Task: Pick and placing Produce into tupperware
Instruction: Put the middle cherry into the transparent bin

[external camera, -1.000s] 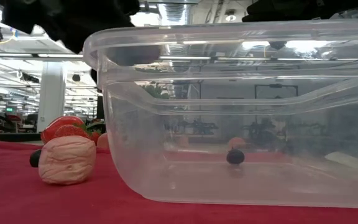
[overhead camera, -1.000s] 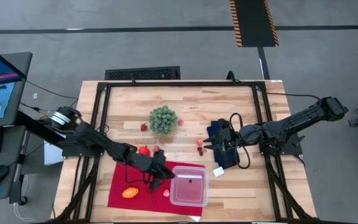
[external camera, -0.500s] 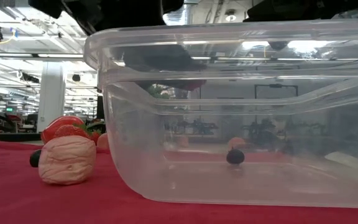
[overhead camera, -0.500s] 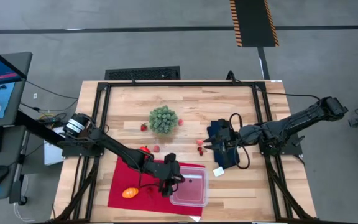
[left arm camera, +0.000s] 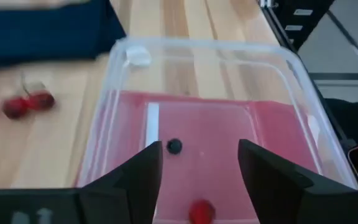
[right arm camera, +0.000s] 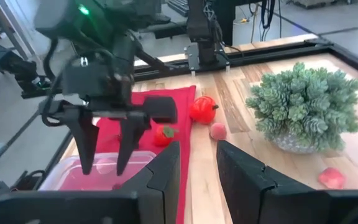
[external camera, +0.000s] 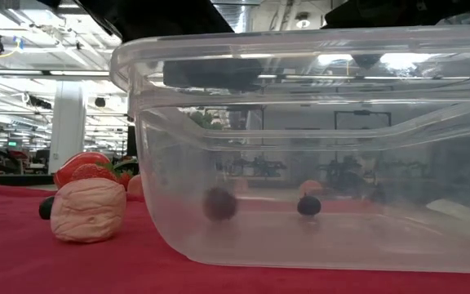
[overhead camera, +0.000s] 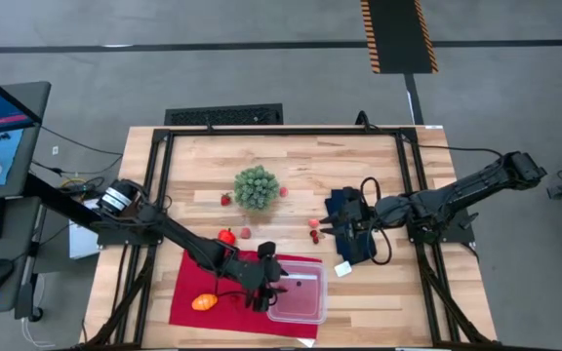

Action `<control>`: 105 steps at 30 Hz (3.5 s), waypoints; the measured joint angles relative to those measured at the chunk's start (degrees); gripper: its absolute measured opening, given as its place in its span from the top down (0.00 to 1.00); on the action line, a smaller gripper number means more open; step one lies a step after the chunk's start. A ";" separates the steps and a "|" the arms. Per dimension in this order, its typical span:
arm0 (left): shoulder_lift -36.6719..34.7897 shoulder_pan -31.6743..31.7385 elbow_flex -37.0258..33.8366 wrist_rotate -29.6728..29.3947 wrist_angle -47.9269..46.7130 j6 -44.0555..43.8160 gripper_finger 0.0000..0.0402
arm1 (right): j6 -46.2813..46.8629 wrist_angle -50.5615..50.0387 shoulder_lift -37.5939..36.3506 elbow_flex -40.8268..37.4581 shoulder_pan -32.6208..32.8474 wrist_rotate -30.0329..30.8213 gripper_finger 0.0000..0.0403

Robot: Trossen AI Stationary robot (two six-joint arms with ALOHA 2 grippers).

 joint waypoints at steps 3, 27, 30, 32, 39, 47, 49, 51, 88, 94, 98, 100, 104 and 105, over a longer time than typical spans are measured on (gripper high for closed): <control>-2.12 -1.88 0.00 -6.22 -0.24 4.11 0.50 | 0.26 -0.22 0.07 0.00 -0.15 0.00 0.68; -31.80 -30.58 -14.51 -60.82 -35.38 -27.33 0.50 | 0.32 0.00 0.05 0.02 -0.85 -0.02 0.68; -36.62 -32.10 -18.95 -58.28 -35.46 -27.66 0.50 | 0.30 0.35 0.05 0.02 -0.79 -0.01 0.68; -40.36 -32.46 -21.84 -57.37 -35.28 -27.80 0.50 | 0.29 1.11 0.04 0.04 -0.93 -0.01 0.68; -55.33 -32.60 -30.89 -50.39 -27.15 -19.17 0.50 | -1.03 1.60 0.03 0.04 -2.57 0.00 0.68; -74.52 -32.58 -43.00 -37.17 -2.61 8.88 0.58 | -3.54 0.39 -0.11 0.09 -7.73 -0.09 0.68; -78.85 -32.59 -45.78 -36.22 2.87 15.33 0.60 | -2.44 -4.27 -0.74 0.07 -9.59 0.01 0.68; -82.18 -32.55 -48.32 -36.21 8.36 20.98 0.62 | -0.21 -8.65 -0.89 0.09 -11.29 0.08 0.68; -90.11 -32.49 -51.67 -41.00 13.55 32.23 0.65 | 16.80 -16.32 22.79 0.07 -7.82 -9.25 0.68; -90.11 -32.49 -51.67 -40.69 13.54 32.20 0.65 | 16.78 -15.63 25.70 0.07 -7.82 -9.23 0.68; -90.11 -32.49 -51.67 -40.35 13.50 32.19 0.65 | 16.53 -14.87 26.07 0.09 -7.80 -9.17 0.68; -90.11 -32.49 -51.67 -40.34 13.50 32.18 0.65 | 16.15 -14.30 26.11 0.07 -7.80 -9.23 0.68; -90.11 -32.49 -51.67 -40.33 13.49 32.16 0.65 | 15.91 -13.67 26.19 0.07 -7.80 -9.72 0.68; -90.11 -32.49 -51.67 -40.33 13.48 32.16 0.65 | 15.90 -13.71 26.19 0.07 -7.80 -9.96 0.68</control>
